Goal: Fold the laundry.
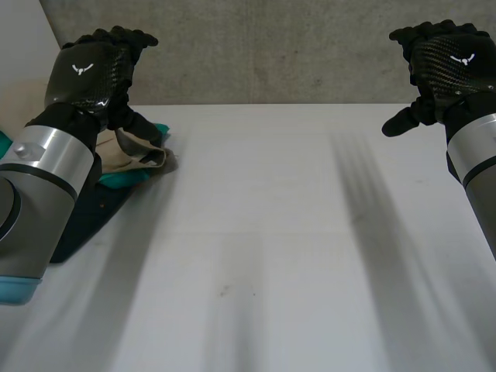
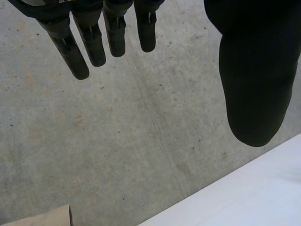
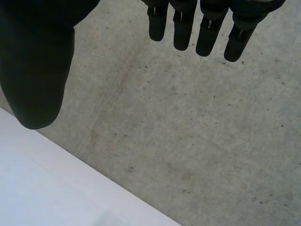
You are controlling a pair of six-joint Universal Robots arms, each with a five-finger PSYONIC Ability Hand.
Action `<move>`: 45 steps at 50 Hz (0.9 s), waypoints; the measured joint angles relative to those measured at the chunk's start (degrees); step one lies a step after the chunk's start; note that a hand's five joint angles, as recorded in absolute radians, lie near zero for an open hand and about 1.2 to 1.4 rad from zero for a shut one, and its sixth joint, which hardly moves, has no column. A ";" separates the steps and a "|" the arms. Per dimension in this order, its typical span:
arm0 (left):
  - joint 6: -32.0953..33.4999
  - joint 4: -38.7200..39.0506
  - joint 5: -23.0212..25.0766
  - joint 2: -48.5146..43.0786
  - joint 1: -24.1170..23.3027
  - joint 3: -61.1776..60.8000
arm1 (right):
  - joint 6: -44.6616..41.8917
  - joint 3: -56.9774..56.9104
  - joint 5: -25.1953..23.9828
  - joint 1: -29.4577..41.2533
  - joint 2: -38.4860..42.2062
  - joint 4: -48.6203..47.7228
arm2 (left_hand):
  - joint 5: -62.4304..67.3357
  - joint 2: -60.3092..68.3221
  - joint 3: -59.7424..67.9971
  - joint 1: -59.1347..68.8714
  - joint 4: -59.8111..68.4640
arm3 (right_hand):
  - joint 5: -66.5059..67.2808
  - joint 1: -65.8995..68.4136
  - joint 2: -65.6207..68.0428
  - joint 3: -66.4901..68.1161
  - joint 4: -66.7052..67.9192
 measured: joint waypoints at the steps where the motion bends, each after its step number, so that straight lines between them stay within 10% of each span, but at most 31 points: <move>1: 0.27 0.01 0.00 -0.18 0.01 0.03 | 0.00 -0.02 0.00 0.01 0.04 0.05 | -0.40 -0.41 -0.39 -0.44 -0.42 | -1.15 -0.65 -0.96 -1.22 -1.15; 19: 5.74 2.74 0.41 -6.48 0.48 2.61 | -0.29 0.06 -0.80 -0.13 0.46 0.26 | -2.98 -3.53 -3.09 -2.75 -3.81 | -3.17 -1.78 -2.99 -3.82 -3.74; 36: 39.38 9.48 0.45 -35.98 14.64 21.85 | -0.62 0.51 -1.70 0.46 0.99 0.34 | -2.81 -3.32 -2.95 -2.51 -3.58 | -3.17 -1.78 -2.99 -3.82 -3.75; 45: 39.77 10.96 0.54 -42.27 15.55 25.72 | -0.78 0.70 -3.37 0.55 2.35 0.34 | 47.97 51.24 50.85 46.53 51.24 | -3.17 -1.78 -2.99 -3.82 -3.75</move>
